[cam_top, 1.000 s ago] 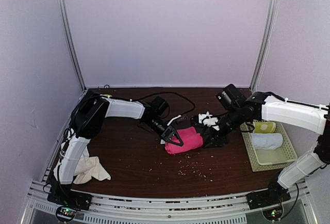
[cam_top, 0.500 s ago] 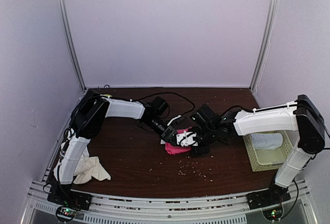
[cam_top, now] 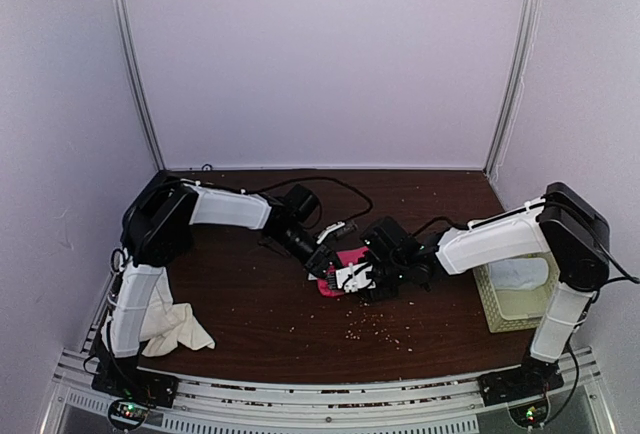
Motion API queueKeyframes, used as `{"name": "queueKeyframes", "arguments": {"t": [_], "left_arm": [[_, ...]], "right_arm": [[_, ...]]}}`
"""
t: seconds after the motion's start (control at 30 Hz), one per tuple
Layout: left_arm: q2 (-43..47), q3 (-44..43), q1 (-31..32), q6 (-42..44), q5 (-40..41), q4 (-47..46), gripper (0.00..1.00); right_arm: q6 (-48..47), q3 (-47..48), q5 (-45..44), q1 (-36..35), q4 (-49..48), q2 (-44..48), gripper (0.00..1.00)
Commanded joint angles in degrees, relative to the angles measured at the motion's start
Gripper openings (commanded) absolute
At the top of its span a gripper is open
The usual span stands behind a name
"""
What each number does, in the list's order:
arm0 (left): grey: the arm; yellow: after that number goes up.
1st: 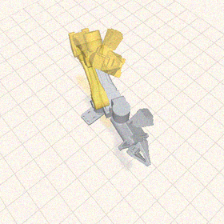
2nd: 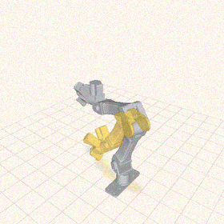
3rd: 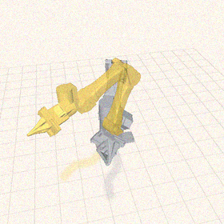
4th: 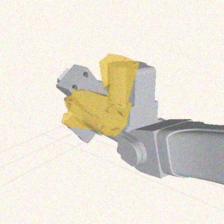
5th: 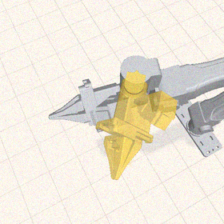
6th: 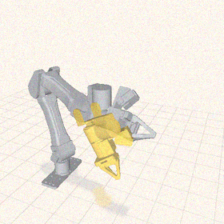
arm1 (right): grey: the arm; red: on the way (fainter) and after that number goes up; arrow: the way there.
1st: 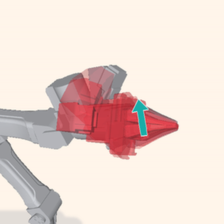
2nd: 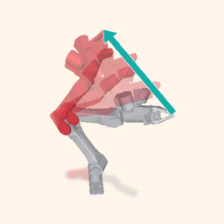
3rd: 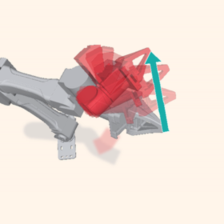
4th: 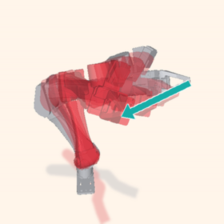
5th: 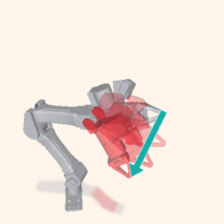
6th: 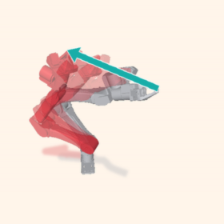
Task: Roll the towels
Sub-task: Roll the towel at the center of the board.
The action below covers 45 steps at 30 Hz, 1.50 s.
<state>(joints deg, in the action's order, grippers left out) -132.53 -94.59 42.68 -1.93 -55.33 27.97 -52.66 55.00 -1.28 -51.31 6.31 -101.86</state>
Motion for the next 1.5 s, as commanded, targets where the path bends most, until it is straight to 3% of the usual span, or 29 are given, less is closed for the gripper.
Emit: {"name": "queueKeyframes", "arguments": {"t": [0.0, 0.1, 0.23, 0.37, 0.47, 0.7, 0.9, 1.2, 1.47], "left_arm": [[15.7, 13.1, -3.6, -1.2, 17.8, -3.1, 0.64], [26.0, 19.7, -3.7, 0.3, 31.1, -7.3, 0.64], [41.3, 31.9, -1.2, 4.8, 41.5, -19.0, 0.64], [56.1, 45.9, 7.8, 16.4, 53.4, -32.1, 0.64], [60.4, 48.2, 14.3, 22.4, 58.6, -31.5, 0.64], [51.7, 42.6, 22.4, 28.2, 60.7, -27.3, 0.64], [39.3, 37.3, 23.2, 31.6, 63.4, -28.8, 0.6], [22.6, 30.7, 22.7, 33.6, 71.7, -34.1, 0.61], [22.3, 33.2, 22.9, 36.3, 78.3, -40.2, 0.62]], "right_arm": [[1.8, 3.4, 4.5, 0.7, 13.8, -3.5, 0.33], [3.3, 6.7, 9.4, 1.0, 21.2, -4.1, 0.29], [5.7, 13.3, 16.2, 1.5, 32.3, -6.3, 0.26], [7.8, 21.2, 23.9, 3.0, 43.7, -9.9, 0.26], [9.0, 27.2, 26.9, 4.4, 50.5, -13.6, 0.26], [9.0, 40.4, 33.0, 8.3, 60.7, -23.7, 0.27], [9.0, 45.4, 34.0, 9.5, 62.6, -29.3, 0.27], [9.0, 46.5, 33.9, 9.7, 63.5, -30.5, 0.28], [8.7, 45.7, 34.5, 9.7, 63.9, -30.3, 0.29]]}}
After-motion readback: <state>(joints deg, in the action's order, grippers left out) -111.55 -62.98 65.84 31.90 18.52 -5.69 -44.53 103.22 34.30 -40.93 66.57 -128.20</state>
